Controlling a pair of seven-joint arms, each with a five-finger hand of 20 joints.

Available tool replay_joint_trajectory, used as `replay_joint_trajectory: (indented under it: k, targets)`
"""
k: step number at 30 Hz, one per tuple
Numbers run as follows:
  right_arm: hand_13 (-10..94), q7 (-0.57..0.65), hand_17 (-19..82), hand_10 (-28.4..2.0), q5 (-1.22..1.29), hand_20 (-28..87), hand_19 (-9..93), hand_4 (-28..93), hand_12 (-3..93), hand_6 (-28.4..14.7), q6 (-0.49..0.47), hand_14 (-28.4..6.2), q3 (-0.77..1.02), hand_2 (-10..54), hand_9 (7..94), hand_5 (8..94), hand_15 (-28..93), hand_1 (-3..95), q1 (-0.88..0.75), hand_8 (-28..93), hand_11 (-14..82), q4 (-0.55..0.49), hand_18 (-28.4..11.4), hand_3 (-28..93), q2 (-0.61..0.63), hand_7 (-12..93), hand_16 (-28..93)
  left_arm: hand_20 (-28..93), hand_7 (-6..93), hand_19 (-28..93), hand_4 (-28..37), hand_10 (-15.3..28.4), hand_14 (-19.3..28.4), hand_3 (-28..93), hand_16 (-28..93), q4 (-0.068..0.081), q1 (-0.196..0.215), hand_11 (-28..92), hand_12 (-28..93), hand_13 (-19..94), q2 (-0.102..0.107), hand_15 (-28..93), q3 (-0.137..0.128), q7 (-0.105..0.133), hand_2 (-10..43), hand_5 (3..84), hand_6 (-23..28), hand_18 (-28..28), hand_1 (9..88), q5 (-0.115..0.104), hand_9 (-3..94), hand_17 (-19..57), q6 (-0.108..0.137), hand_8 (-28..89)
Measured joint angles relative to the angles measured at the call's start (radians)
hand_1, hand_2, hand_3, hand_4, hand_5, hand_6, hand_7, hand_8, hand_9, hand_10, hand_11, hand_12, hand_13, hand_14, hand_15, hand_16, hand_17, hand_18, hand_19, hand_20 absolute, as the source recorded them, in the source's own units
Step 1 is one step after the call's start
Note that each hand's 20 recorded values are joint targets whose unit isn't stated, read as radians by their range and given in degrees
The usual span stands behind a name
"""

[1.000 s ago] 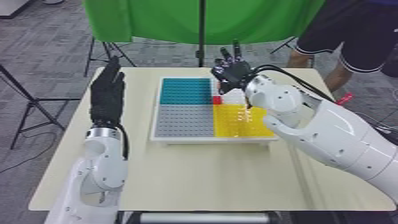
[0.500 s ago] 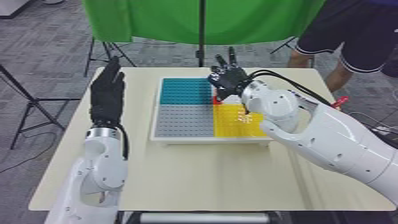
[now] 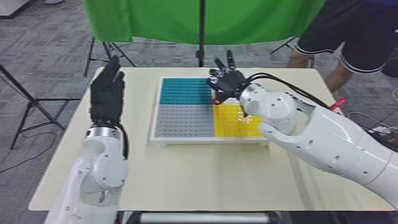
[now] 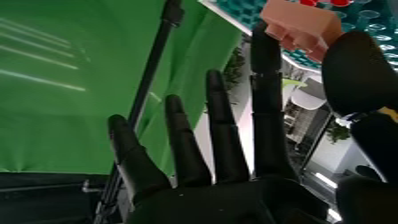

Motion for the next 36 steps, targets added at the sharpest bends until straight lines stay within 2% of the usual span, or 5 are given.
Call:
replay_joint_trajectory:
  k: [36]
  targets:
    - [20,0.005,0,-8.7,0.008,8,13,-21,19.3,9.5,-0.001,-12.3,-0.007,-9.5,35.1,48.3,-3,25.2,-0.004,0,7.5,0.038,-28.4,89,-0.015,59,40,17,10.3,10,-19.0,8.3,9.3,73,17,-0.004,0.003,5,15,9,0.000,-3,0.000,0.001,6.3,32.5,5.2,4.1,25.5,-0.001,19.2,-12.0,0.000,-9]
